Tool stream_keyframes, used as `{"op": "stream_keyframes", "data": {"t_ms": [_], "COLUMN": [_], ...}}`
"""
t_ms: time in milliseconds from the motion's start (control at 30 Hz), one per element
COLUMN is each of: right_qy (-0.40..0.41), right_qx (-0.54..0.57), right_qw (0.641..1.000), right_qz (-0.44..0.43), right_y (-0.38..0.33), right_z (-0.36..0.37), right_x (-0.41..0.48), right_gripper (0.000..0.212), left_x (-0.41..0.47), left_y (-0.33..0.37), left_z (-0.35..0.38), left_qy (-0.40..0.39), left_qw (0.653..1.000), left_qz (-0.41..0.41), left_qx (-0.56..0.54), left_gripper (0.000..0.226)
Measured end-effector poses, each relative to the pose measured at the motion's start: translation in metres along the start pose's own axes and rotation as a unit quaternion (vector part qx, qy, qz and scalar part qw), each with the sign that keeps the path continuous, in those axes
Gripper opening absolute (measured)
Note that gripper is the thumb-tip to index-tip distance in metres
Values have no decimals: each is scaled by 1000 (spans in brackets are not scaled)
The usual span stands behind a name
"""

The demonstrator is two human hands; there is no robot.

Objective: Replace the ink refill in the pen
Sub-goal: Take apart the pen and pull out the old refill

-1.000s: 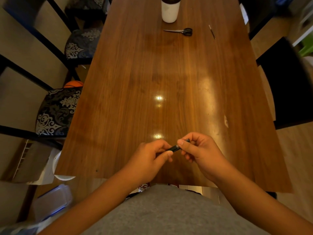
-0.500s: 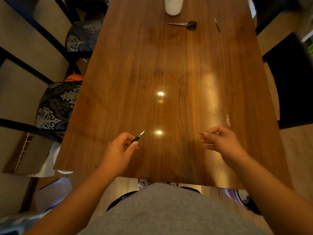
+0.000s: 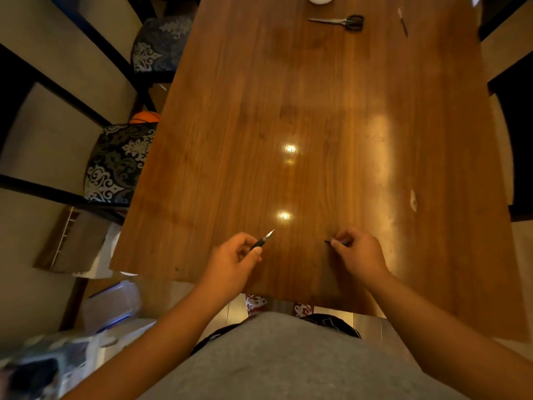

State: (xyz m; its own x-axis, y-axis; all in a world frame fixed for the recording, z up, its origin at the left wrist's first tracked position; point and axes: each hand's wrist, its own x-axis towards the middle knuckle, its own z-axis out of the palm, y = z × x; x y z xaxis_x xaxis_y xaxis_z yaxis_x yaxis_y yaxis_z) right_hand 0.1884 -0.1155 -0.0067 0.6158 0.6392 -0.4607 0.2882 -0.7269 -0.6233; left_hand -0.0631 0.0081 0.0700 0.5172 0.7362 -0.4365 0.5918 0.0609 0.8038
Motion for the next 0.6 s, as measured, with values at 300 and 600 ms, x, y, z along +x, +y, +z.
{"op": "stream_keyframes", "data": {"t_ms": [300,600], "right_qy": [16,-108], "right_qx": [-61,173], "right_qw": [997,979], "right_qz": [-48,8], "right_y": [7,-55], "right_z": [-3,-22], "right_x": [-1,-62], "right_gripper": [14,8], "left_x": [-5,-4], "left_y": [4,26], "left_z": [4,18], "left_qy": [-17,-25], "left_qw": [1000,998], "left_qz": [5,57], "left_qx": [8,20], "left_gripper": [17,10]}}
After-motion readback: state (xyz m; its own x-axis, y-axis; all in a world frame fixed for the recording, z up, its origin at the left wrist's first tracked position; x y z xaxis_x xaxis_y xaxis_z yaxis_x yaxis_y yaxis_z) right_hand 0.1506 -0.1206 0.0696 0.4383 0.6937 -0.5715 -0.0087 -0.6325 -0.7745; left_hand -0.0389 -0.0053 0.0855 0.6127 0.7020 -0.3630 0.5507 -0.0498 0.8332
